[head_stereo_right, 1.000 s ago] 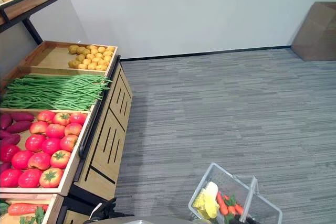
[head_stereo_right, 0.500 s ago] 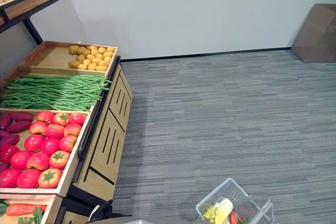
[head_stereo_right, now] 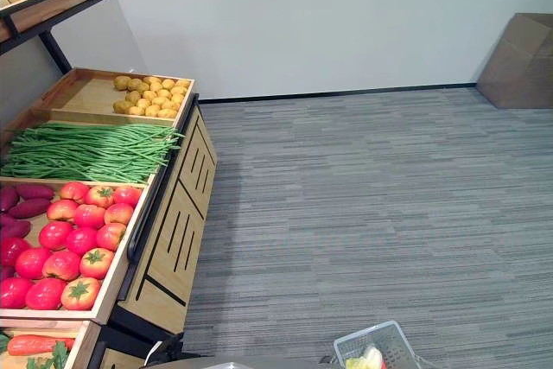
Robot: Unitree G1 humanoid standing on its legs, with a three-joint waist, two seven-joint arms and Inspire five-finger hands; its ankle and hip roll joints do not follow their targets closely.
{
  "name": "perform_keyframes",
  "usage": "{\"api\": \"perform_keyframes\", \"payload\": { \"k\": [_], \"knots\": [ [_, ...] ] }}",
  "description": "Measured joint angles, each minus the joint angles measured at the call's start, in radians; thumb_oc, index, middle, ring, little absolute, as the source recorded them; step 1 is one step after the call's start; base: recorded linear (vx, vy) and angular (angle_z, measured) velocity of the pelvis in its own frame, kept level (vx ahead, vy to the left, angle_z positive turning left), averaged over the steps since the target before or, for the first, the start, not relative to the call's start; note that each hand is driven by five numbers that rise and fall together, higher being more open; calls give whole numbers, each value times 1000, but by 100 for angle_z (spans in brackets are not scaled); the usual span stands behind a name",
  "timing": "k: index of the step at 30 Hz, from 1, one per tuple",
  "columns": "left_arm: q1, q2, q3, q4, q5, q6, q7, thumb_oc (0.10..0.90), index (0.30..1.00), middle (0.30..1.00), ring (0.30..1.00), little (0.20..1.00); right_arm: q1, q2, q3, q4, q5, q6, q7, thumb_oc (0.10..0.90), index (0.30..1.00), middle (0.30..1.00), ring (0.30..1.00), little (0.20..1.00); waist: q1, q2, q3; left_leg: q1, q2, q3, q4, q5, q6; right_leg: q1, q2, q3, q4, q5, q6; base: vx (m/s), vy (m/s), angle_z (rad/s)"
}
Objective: Get the vegetables into the basket
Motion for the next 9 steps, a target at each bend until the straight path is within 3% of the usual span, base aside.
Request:
{"api": "perform_keyframes", "payload": {
  "k": [9],
  "knots": [
    [-2,5,-27,2,-1,0,2,900,1000,1000,1000,1000,-2,-5,30,-3,0,0,0,900,1000,1000,1000,1000,0,0,-5,2,0,0,0,0,0,2,0,0,0,0,0,0,0,0]
  ]
}}
